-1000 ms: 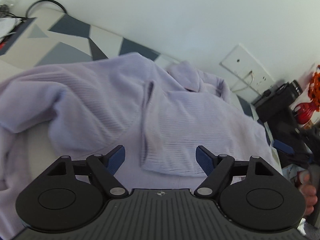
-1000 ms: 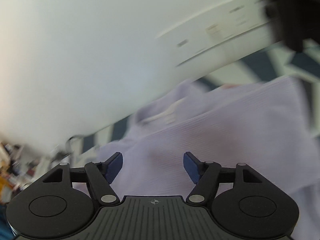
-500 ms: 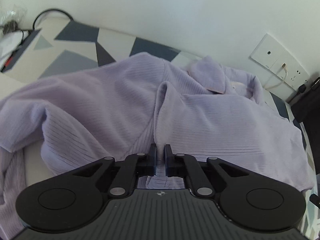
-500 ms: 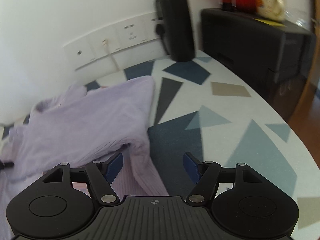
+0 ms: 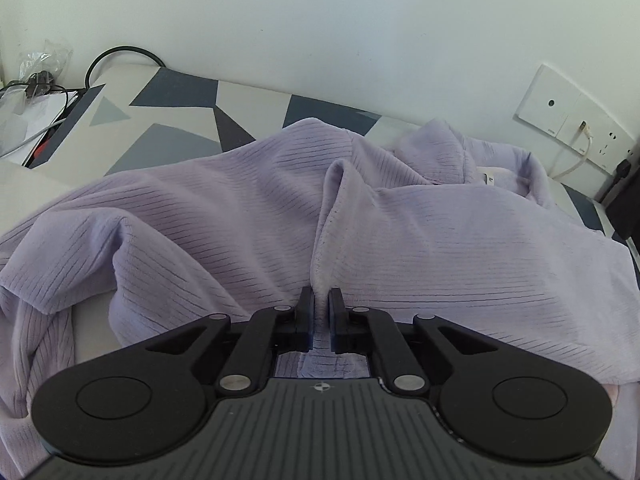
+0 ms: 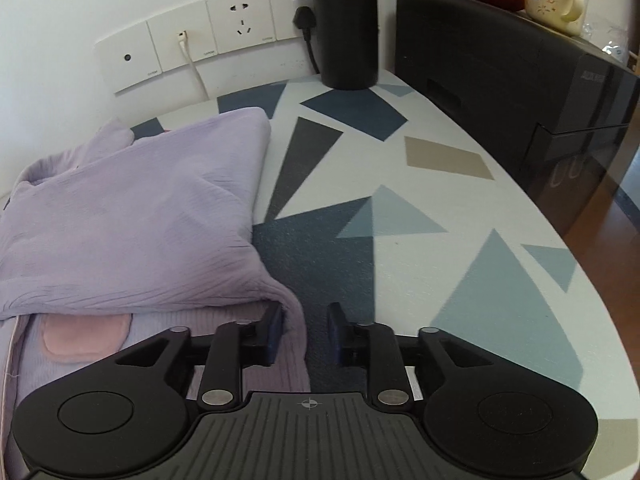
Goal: Fold clothes
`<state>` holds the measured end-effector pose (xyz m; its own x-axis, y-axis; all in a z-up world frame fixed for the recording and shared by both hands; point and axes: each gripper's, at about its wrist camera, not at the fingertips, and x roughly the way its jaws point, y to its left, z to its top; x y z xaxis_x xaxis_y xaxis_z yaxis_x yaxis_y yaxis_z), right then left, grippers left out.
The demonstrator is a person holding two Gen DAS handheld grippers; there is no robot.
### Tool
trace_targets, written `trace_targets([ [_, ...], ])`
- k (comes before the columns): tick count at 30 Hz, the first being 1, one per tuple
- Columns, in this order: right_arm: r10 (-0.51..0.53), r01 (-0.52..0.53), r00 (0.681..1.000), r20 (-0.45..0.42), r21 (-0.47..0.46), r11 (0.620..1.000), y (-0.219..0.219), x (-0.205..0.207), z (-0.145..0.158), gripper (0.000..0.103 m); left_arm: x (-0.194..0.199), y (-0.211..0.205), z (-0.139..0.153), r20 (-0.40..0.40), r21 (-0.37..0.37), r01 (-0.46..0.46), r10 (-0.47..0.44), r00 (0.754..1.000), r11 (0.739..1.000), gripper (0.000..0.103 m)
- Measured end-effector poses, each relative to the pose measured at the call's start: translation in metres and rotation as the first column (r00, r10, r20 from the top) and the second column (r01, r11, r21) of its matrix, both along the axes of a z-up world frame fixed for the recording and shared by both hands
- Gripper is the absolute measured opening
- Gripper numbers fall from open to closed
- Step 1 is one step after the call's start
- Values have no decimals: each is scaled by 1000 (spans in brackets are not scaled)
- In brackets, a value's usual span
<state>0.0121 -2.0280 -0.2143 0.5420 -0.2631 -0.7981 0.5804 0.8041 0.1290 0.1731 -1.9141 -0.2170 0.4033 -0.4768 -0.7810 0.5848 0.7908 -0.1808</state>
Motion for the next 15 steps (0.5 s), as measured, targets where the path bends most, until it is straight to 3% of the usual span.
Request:
trace_targets([
  [3, -22, 21, 999, 30, 21, 1000, -7, -7, 12, 35, -4, -7, 3, 21, 38, 29, -30, 999, 999, 20],
  [6, -57, 56, 994, 89, 20, 998, -14, -11, 27, 54, -8, -1, 9, 18, 15, 66, -67, 998, 998, 46],
  [9, -68, 64, 981, 183, 25, 998, -17, -5, 42, 54, -8, 12, 20, 58, 17, 83, -84, 995, 996, 60],
  [15, 92, -108, 965, 244, 53, 993, -2, 61, 60, 54, 26, 34, 43, 169, 68, 141, -151, 974, 988, 61],
])
